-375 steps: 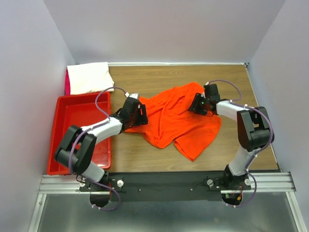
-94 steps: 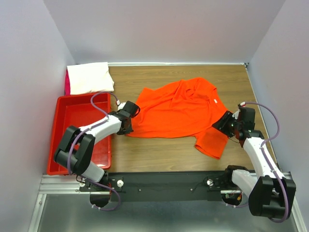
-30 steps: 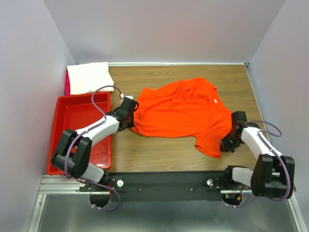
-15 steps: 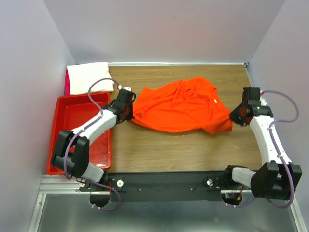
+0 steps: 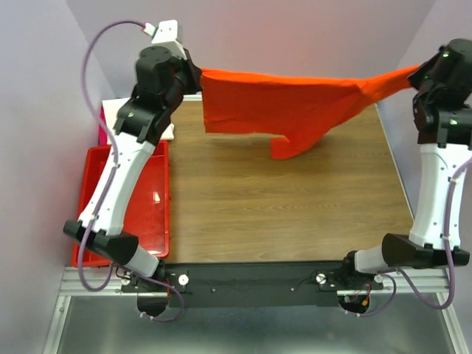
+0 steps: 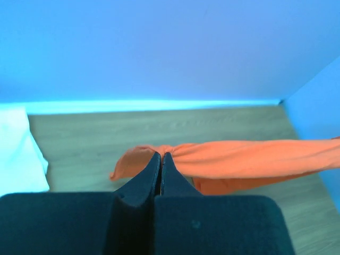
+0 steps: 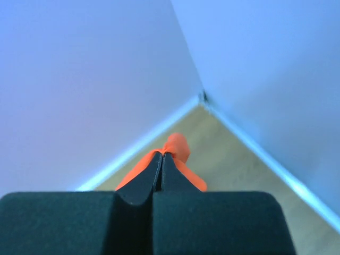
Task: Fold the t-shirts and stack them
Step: Flatten the tshirt out
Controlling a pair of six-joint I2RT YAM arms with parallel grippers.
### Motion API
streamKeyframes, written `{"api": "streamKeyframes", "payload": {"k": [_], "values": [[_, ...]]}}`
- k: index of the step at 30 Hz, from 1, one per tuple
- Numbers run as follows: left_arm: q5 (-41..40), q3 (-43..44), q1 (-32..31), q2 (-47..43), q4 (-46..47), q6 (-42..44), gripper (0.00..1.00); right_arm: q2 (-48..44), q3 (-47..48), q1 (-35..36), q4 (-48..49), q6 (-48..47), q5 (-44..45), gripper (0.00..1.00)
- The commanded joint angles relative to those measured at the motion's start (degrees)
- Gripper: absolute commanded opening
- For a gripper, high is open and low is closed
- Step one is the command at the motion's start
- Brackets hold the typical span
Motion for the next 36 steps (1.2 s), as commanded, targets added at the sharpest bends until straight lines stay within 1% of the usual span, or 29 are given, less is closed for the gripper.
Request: {"api": "streamKeyframes", "payload": {"k": [1,3,7,11,14,17,19,21,25,26,27,28,29,30,31,32,33,34,35,36], "values": [[0.18,2.98,0.18,-7.33,-1.02,2.23,0.0,-3.52,9.43,0.05,2.13,-8.6,4.91,0.01],[-0.7,2.89,0.18,-12.25,-0.04,2.76,0.0,-5.37,10.31,-0.04,3.71,-10.62,3.16,0.01],[-0.53,1.32,0.18,-21.99,2.42,4.86,0.0,-11.86,12.68,-0.04,5.74,-15.63,1.48,0.01],[-0.97,1.13,0.18,-27.28,1.98,5.74,0.0,-15.66,14.97,0.05,6.97,-19.59,-1.86,0.01],[-1.14,2.97,0.18,-27.65,-0.64,6.18,0.0,-16.28,17.34,0.13,7.94,-21.17,-4.32,0.01],[-0.27,5.61,0.18,-25.37,-4.25,6.54,0.0,-15.84,18.58,0.22,7.94,-21.79,-7.66,0.01],[0.0,5.27,0.18,-24.05,-5.22,7.15,0.0,-15.05,17.18,0.22,8.03,-22.49,-10.12,0.01],[-1.83,3.17,0.18,-22.64,-4.79,7.24,0.0,-14.08,15.16,0.22,8.03,-23.02,-13.35,0.01],[-4.92,-5.61,0.27,-19.83,-2.07,7.33,0.0,-12.15,5.16,0.22,8.29,-23.72,-19.08,0.01],[-5.1,-10.24,0.27,-18.34,-0.23,6.89,0.0,-11.97,-1.48,0.14,9.16,-23.81,-19.79,0.01],[-5.1,-12.73,0.27,-17.72,1.09,6.45,0.0,-12.06,-5.55,0.22,10.39,-23.9,-20.49,0.01],[-5.19,-18.32,0.27,-17.02,4.58,6.1,0.0,-12.4,-9.94,0.14,12.4,-23.81,-21.63,0.01],[-5.45,-21.33,0.27,-15.27,6.79,5.49,0.0,-12.58,-15.46,0.22,14.86,-23.81,-22.16,0.01],[-6.06,-24.24,0.44,-14.12,9.08,5.13,0.0,-12.67,-24.66,0.14,20.45,-23.64,-22.95,0.01],[-6.15,-28.88,0.88,-12.72,12.93,4.87,0.0,-12.41,-29.45,0.13,23.21,-23.37,-23.22,0.01],[-5.98,-30.75,1.14,-8.96,14.71,4.52,0.0,-10.67,-32.89,0.22,25.5,-23.2,-23.13,0.01],[-5.72,-32.25,1.75,-6.66,16.47,4.08,0.0,-9.43,-38.58,0.22,29.35,-22.67,-25.4,0.01],[-5.45,-33.31,1.76,-4.2,18.05,3.73,0.0,-7.51,-40.72,0.22,31.21,-22.49,-26.11,0.01],[-5.1,-33.58,2.28,1.56,19.63,3.72,0.0,-4.09,-42.66,0.22,35.15,-22.23,-26.21,0.01],[-3.97,-32.88,2.46,4.67,19.99,4.16,0.0,-2.06,-46.59,0.22,37.62,-21.1,-25.77,0.01]]}}
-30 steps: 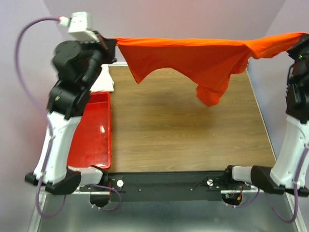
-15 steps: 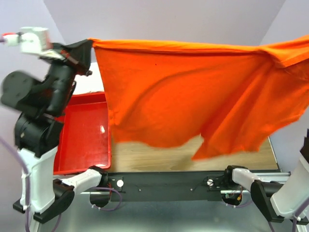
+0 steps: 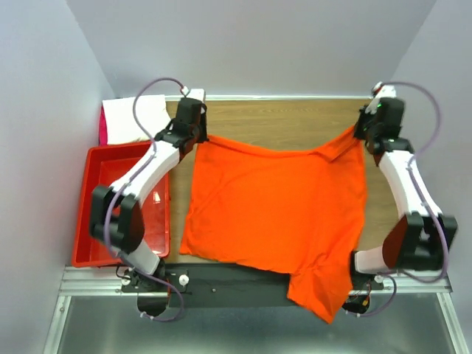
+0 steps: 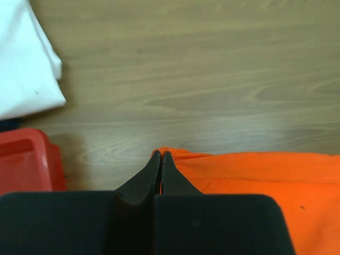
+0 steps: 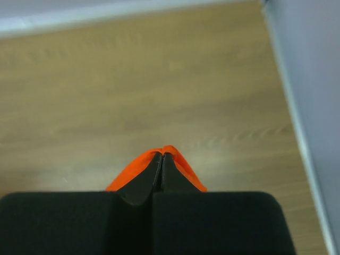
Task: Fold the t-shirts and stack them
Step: Flatten the tshirt out
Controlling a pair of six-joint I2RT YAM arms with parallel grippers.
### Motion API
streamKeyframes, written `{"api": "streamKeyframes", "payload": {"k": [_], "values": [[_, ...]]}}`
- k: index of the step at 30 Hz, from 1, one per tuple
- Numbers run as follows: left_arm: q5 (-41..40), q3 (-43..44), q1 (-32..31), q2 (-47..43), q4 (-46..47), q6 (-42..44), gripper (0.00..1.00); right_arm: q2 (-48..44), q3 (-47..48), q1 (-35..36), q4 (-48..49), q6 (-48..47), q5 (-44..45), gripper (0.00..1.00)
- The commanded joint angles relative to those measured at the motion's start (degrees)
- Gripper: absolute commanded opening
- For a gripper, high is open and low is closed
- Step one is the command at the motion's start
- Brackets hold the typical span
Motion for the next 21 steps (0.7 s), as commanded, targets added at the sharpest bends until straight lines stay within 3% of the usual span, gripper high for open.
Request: {"api": "streamKeyframes", "payload": {"k": [1,7,13,21], "values": [[-0.18,2.0,1.63,13.32,7.65,-0.43,0.0,5.06,-8.07,-0.17,15.34,1.93,-2.8,0.01],[2.46,11.24,3.56,29.27,6.86,0.63,0.0,19.56,-8.62,-0.17,24.94,3.17,-2.71,0.01],[4.48,17.56,5.85,35.53,6.33,1.16,0.0,28.09,-4.57,-0.17,25.56,2.63,-2.09,0.01],[6.59,21.09,6.91,36.77,4.92,2.12,0.0,24.15,-3.08,-0.26,20.13,7.11,-3.5,0.01]]}}
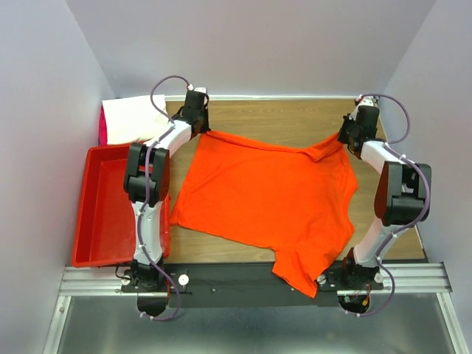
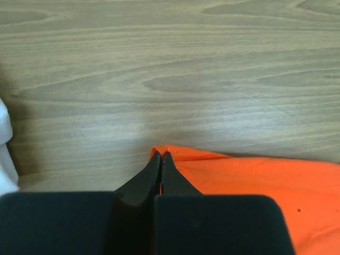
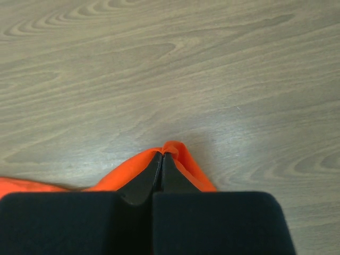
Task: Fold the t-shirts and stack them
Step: Flatten the tshirt out, then fold the tshirt
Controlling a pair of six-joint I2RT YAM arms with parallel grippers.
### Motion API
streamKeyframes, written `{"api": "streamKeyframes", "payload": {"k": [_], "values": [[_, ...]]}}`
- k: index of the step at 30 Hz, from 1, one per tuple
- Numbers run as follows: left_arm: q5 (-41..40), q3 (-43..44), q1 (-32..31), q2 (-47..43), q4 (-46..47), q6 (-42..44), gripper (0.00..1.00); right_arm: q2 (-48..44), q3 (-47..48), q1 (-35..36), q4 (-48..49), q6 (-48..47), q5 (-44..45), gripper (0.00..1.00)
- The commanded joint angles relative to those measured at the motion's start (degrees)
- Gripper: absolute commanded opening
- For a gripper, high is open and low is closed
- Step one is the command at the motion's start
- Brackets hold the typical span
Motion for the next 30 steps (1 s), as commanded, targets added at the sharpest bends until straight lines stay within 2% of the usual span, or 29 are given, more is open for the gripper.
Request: {"api": "streamKeyframes", "payload": {"k": [1,7,16,20,30], "values": [[1.76,-0.13,0.53,-1.46,0.14,1.21,0.0,-4.15,2.74,-0.22,-4.16,3.14,-0.64,0.01],[2.99,-0.76,2.63,-2.44,1.54,0.51,0.0,-6.63,1.94,-0.21,-4.53,3.41,5.25,0.01],[4.84,5.22,3.6,2.75,0.23,0.59,0.0,0.76,9.85,-0.21,-4.45,4.64,2.63,0.01],[6.69,7.33,4.13,3.98,-0.3,0.59,0.0,1.91,11.35,-0.21,-7.87,5.95,-0.11,0.01],[6.42,6.55,4.48,-0.23,-3.2,1.82,0.0,-9.51,5.47,-0.21,-17.18,9.29,3.58,0.01]]}}
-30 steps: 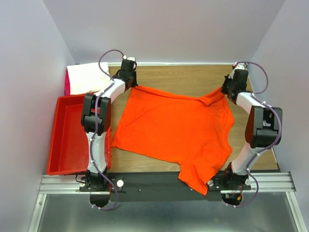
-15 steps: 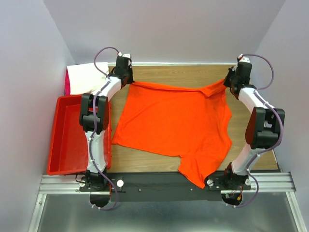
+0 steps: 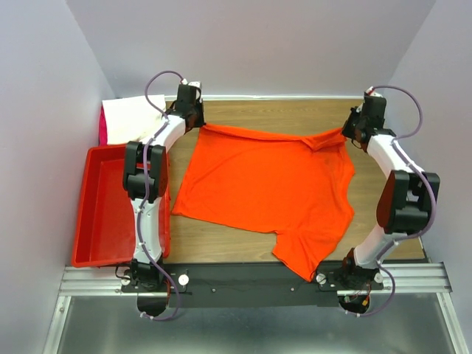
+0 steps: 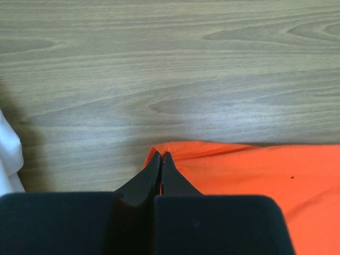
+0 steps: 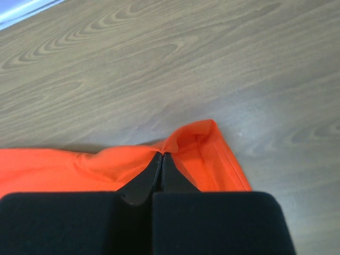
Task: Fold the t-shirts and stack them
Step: Fold the tshirt
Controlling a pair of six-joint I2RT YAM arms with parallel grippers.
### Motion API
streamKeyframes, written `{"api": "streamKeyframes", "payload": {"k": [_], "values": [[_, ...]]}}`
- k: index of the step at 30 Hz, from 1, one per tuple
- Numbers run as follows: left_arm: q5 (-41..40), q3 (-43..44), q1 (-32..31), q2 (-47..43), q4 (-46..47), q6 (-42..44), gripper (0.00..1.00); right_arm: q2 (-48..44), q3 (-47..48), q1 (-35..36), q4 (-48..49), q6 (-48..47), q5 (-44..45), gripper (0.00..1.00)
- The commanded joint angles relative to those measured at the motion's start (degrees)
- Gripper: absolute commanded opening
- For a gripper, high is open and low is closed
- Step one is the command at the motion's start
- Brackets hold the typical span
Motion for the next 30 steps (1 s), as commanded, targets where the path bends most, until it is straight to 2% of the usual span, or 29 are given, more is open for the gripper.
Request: {"api": "streamKeyframes", "payload": {"k": [1,8,18,30], "values": [[0.3,0.18,0.92,-3.43,-2.13,1.3,0.0,-8.53,-2.1,-0.3,-5.12,2.1,2.62,0.01],[0.39,-2.01,1.27,-5.01,-5.21,1.21,0.0,-14.87,-6.92,-0.21,-9.17,5.17,2.01,0.01],[0.65,-4.74,2.06,-8.26,-8.2,0.95,0.0,-19.01,-15.1,-0.21,-11.81,8.34,3.33,0.01],[2.06,-10.62,2.06,-12.21,-10.04,0.42,0.0,-22.43,-14.49,-0.21,-18.04,9.84,2.01,0.01]]}}
